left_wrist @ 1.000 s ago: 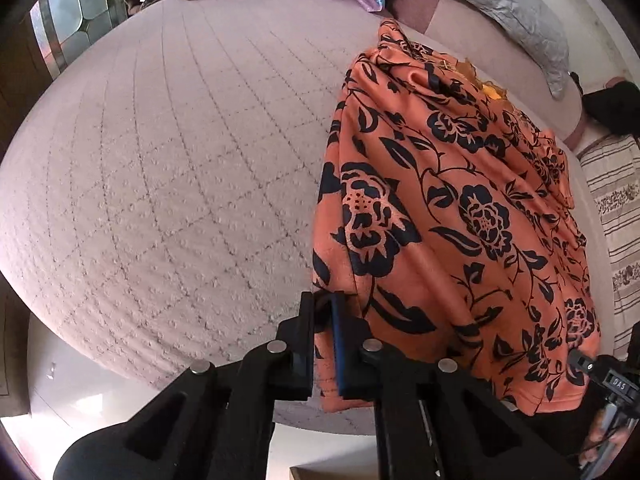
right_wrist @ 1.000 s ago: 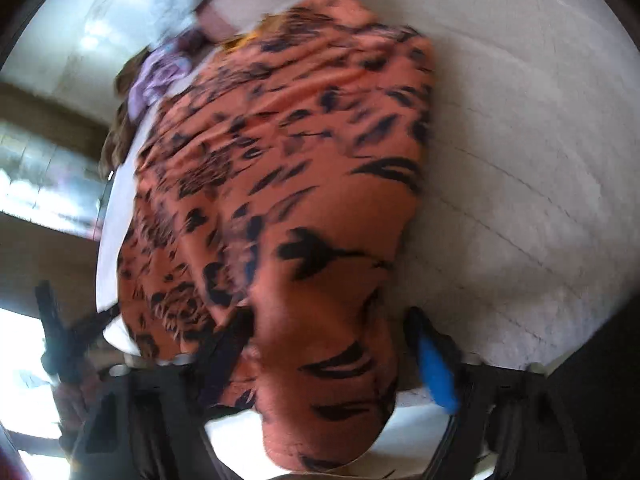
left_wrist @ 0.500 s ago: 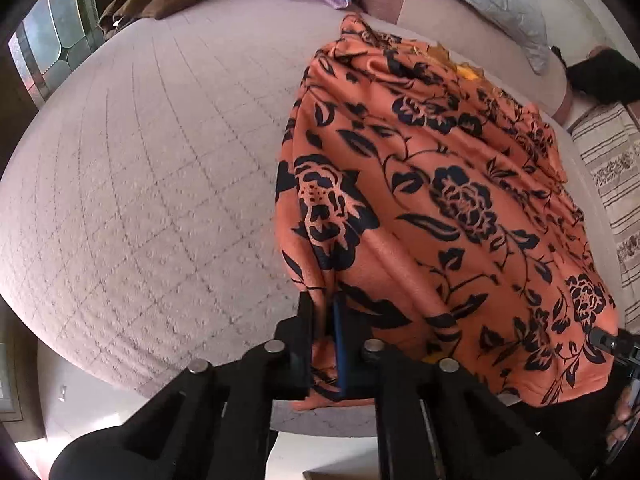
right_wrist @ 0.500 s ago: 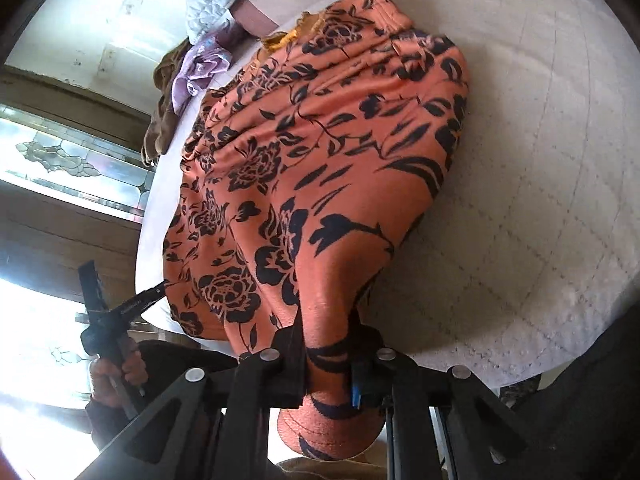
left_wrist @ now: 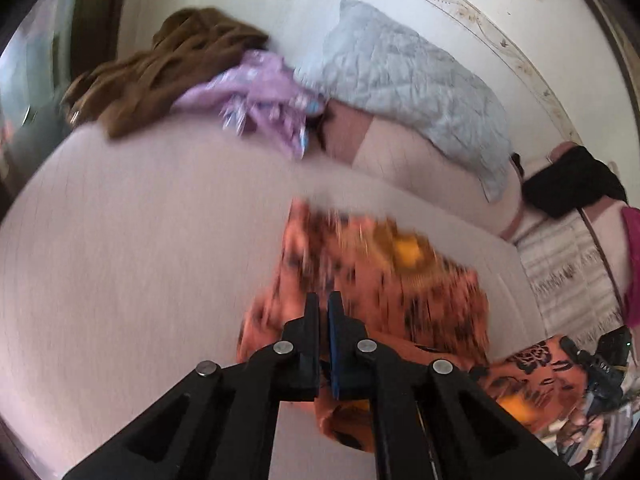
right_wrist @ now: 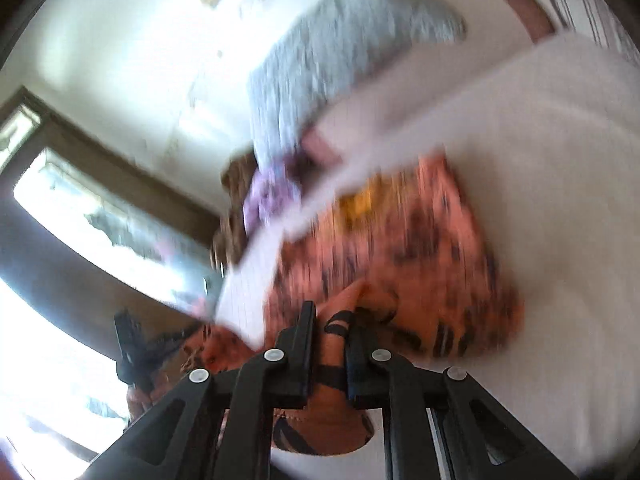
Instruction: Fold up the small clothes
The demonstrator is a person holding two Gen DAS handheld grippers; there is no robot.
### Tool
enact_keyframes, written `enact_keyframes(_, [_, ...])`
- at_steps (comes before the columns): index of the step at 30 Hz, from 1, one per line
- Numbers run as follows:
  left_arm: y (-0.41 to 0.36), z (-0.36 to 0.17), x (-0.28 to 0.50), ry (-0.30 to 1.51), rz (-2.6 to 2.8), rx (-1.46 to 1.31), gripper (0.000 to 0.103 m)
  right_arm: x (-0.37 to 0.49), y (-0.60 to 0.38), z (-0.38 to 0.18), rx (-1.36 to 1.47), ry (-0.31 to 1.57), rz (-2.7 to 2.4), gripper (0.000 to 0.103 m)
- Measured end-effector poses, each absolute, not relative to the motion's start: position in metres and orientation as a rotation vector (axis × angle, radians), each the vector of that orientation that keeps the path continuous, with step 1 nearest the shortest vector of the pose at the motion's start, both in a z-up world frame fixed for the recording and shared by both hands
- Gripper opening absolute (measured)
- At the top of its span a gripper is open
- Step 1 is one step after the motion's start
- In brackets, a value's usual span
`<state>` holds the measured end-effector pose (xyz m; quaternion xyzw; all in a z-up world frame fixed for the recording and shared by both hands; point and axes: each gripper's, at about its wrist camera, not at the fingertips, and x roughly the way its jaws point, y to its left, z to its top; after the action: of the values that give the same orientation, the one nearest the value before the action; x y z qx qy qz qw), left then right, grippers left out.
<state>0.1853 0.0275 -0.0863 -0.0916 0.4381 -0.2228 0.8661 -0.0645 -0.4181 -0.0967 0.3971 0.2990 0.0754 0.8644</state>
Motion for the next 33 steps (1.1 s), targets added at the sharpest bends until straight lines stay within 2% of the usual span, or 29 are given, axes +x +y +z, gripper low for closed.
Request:
enact_keyframes(2, [0.003,-0.091,0.231,0.896,-0.424,-0.179,0.004,-0.027,-0.439,-0.096,0.854,0.590,0.110,0.012])
enact_keyframes(5, [-0.014,-0.113,0.283,0.864,-0.363,-0.205,0.006,0.036,-0.476,-0.117,0.923,0.586,0.006,0.019])
enact_keyframes(7, [-0.019,-0.136,0.303,0.875,-0.279,-0.227,0.011,0.068,-0.503,-0.143,1.023,0.583,-0.045,0.041])
enact_keyframes(8, [-0.019,-0.145,0.306,0.879,-0.253,-0.238,0.011,0.079,-0.518,-0.161,1.080,0.595,-0.099,0.073])
enact_keyframes(9, [-0.016,-0.150,0.304,0.873,-0.236,-0.250,0.011,0.081,-0.526,-0.169,1.106,0.596,-0.127,0.081])
enact_keyframes(10, [-0.014,-0.153,0.296,0.846,-0.224,-0.262,0.011,0.078,-0.532,-0.176,1.126,0.577,-0.149,0.081])
enact_keyframes(12, [-0.013,-0.155,0.265,0.774,-0.226,-0.254,0.020,0.065,-0.534,-0.184,1.106,0.559,-0.153,0.081])
enact_keyframes(14, [-0.016,-0.156,0.231,0.730,-0.218,-0.205,0.048,0.051,-0.516,-0.184,0.939,0.593,-0.150,0.081])
enact_keyframes(17, [-0.017,-0.160,0.182,0.604,-0.157,-0.131,0.067,0.063,-0.488,-0.177,0.811,0.688,-0.119,0.078])
enact_keyframes(19, [-0.018,-0.161,0.181,0.600,-0.141,-0.085,0.076,0.067,-0.452,-0.157,0.681,0.686,-0.091,0.078])
enact_keyframes(23, [-0.001,-0.165,0.201,0.626,-0.146,-0.100,0.079,0.074,-0.407,-0.149,0.479,0.739,-0.158,0.078])
enact_keyframes(28, [0.019,-0.175,0.238,0.745,-0.160,-0.174,0.079,0.102,-0.351,-0.164,0.088,0.844,-0.227,0.078])
enact_keyframes(30, [0.017,-0.176,0.256,0.832,-0.175,-0.201,0.079,0.123,-0.340,-0.174,0.012,0.906,-0.231,0.079])
enact_keyframes(33, [0.002,-0.175,0.285,0.909,-0.212,-0.238,0.080,0.144,-0.345,-0.183,-0.050,0.901,-0.298,0.077])
